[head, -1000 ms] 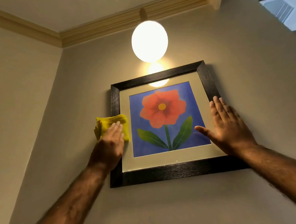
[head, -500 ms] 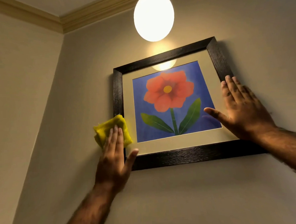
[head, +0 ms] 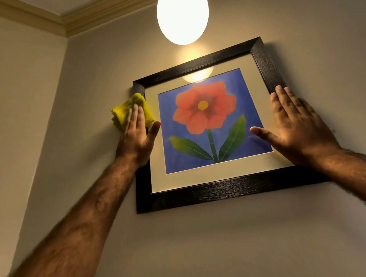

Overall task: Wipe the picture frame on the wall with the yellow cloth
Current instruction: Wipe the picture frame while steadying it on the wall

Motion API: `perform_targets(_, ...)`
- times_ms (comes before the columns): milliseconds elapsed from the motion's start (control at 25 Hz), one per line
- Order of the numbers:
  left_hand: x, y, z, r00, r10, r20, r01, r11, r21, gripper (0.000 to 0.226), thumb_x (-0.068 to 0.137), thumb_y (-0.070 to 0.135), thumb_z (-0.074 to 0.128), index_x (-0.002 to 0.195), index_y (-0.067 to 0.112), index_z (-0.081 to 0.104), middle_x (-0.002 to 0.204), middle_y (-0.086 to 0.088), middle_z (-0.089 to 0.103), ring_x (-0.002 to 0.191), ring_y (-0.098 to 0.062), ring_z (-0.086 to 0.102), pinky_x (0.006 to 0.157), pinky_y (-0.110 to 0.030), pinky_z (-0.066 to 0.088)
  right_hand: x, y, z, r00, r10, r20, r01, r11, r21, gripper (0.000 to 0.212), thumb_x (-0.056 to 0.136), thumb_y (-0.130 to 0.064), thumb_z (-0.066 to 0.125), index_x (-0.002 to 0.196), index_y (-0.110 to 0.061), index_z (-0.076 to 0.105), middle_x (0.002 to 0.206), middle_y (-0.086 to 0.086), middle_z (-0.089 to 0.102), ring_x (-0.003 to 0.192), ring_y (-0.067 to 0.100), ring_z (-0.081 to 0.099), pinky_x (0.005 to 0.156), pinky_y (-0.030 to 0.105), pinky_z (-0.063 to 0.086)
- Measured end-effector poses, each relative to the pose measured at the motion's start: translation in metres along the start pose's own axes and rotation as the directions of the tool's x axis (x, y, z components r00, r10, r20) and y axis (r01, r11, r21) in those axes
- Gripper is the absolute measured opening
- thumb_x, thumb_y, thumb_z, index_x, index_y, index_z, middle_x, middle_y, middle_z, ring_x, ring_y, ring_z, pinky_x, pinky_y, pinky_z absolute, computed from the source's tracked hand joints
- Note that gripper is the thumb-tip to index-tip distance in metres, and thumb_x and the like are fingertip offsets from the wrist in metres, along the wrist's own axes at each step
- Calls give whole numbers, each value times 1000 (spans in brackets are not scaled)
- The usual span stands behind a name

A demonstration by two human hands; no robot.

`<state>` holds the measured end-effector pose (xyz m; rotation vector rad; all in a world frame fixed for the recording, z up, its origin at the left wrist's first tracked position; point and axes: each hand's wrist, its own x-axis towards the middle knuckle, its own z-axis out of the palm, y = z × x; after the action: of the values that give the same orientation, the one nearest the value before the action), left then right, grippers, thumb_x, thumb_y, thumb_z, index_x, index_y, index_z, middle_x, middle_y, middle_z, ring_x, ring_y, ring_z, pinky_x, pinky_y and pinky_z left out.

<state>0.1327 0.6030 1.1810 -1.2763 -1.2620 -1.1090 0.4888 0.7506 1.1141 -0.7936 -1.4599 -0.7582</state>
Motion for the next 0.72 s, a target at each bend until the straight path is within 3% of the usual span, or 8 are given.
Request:
perform_targets(240, -138, 0, 5, 997, 71, 38, -69, 996, -57, 91, 92, 76, 11, 162, 19, 3, 172, 4, -2, 159, -11, -3, 129, -44, 11, 0, -1, 1, 1000, 7, -5, -7, 1000, 4, 110, 83, -86, 10, 162, -10, 2, 172, 6, -6, 159, 18, -3, 129, 42, 7)
perform_targets(400, -219, 2, 6, 992, 40, 122, -37, 999, -30, 88, 91, 77, 11, 162, 25, 0, 172, 11, -7, 158, -8, -4, 127, -43, 14, 0, -1, 0, 1000, 4, -2, -4, 1000, 1, 110, 83, -86, 10, 162, -9, 2, 172, 6, -5, 159, 19, -3, 129, 42, 8)
perform_targets(560, -212, 1, 0, 989, 31, 142, -30, 999, -11, 89, 91, 79, 11, 162, 26, -1, 171, 12, -7, 158, -6, -5, 127, -40, 13, 0, 0, 0, 1000, 3, -5, -3, 1000, 8, 110, 83, -86, 10, 162, -9, 2, 172, 6, -5, 159, 19, -2, 129, 42, 8)
perform_targets(720, -115, 6, -6, 997, 15, 79, -15, 1000, -3, 100, 87, 82, 8, 162, 15, 5, 172, 0, -2, 159, -13, -2, 128, -33, 6, 1, 1, 1, 1000, -7, -19, 7, 1000, 10, 110, 84, -86, 12, 162, -9, 4, 172, 7, -3, 159, 20, -1, 128, 42, 8)
